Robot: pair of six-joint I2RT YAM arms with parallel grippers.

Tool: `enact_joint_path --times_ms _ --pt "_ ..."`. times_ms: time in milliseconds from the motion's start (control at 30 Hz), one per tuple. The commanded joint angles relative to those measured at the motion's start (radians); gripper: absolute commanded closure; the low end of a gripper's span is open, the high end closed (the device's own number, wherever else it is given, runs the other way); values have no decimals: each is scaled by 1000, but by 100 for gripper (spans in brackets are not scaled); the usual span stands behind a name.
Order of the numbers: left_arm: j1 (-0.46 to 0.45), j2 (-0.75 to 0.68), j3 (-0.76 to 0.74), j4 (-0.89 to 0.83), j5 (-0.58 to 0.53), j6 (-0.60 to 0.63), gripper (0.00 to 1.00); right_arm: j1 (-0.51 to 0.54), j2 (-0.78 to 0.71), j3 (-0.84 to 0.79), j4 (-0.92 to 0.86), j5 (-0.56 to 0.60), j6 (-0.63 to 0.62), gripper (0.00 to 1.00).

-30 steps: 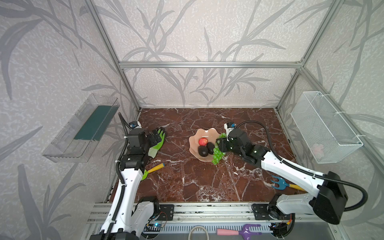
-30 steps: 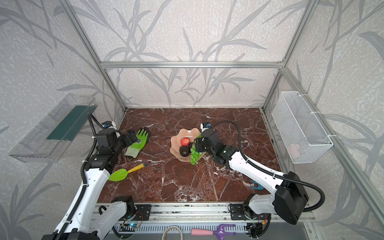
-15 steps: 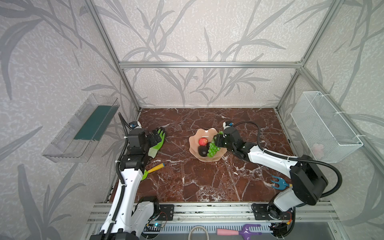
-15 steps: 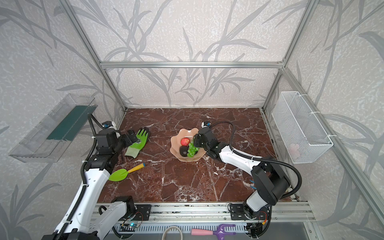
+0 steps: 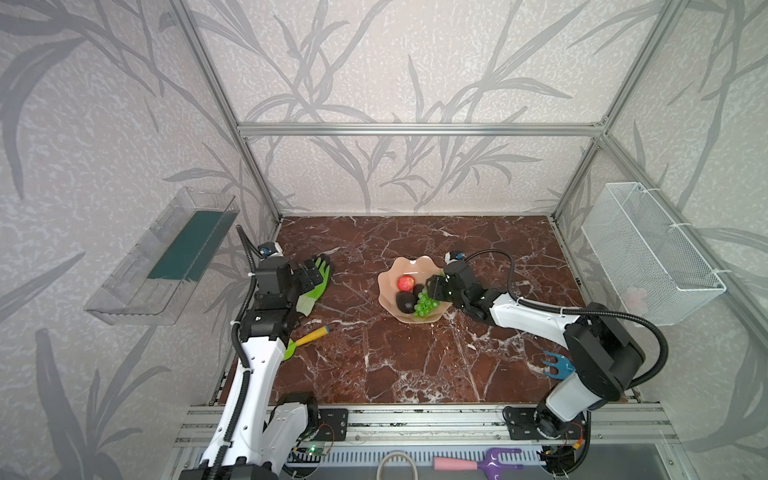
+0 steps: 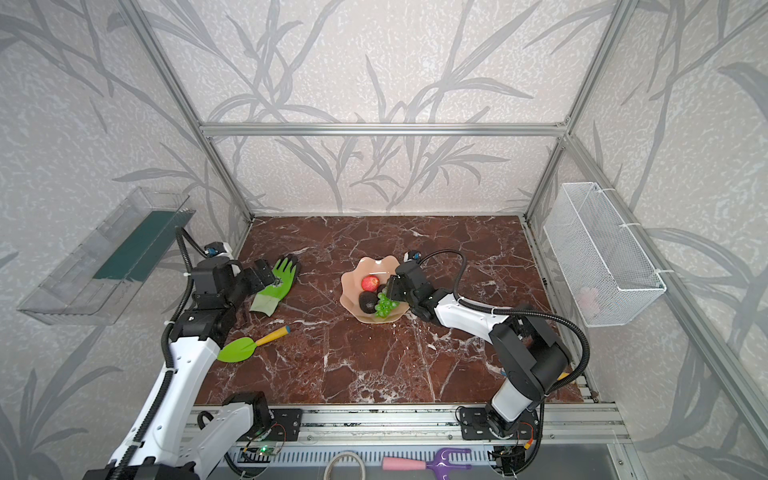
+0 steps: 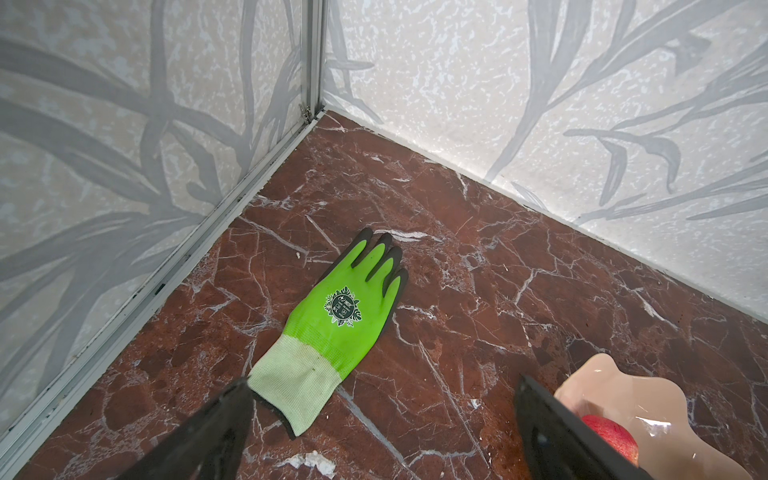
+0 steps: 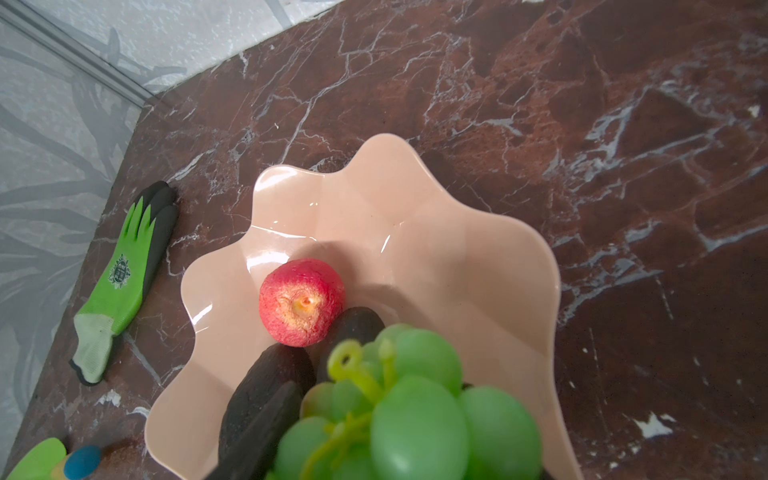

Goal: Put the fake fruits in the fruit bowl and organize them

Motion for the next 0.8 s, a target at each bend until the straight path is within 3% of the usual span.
enact_joint_path --times_ms 0,133,367,467,567,667,767 --pt "5 -14 -9 15 1 1 2 -5 10 5 14 11 -17 27" --pt "8 -15 -9 16 -2 3 2 -11 7 32 -33 12 -56 13" --pt "8 -10 -9 17 -4 4 2 -25 -38 82 -126 2 -180 1" --pt "7 -5 -11 20 -5 4 2 -50 -105 92 -146 -24 -272 1" --pt "7 1 -25 45 5 0 4 -106 -193 56 -121 -125 -373 1" --pt "7 11 -54 110 66 -5 3 -169 -325 -58 -50 -151 -481 1" --pt "7 25 -70 132 32 -29 0 -278 -451 -180 9 -176 -557 1"
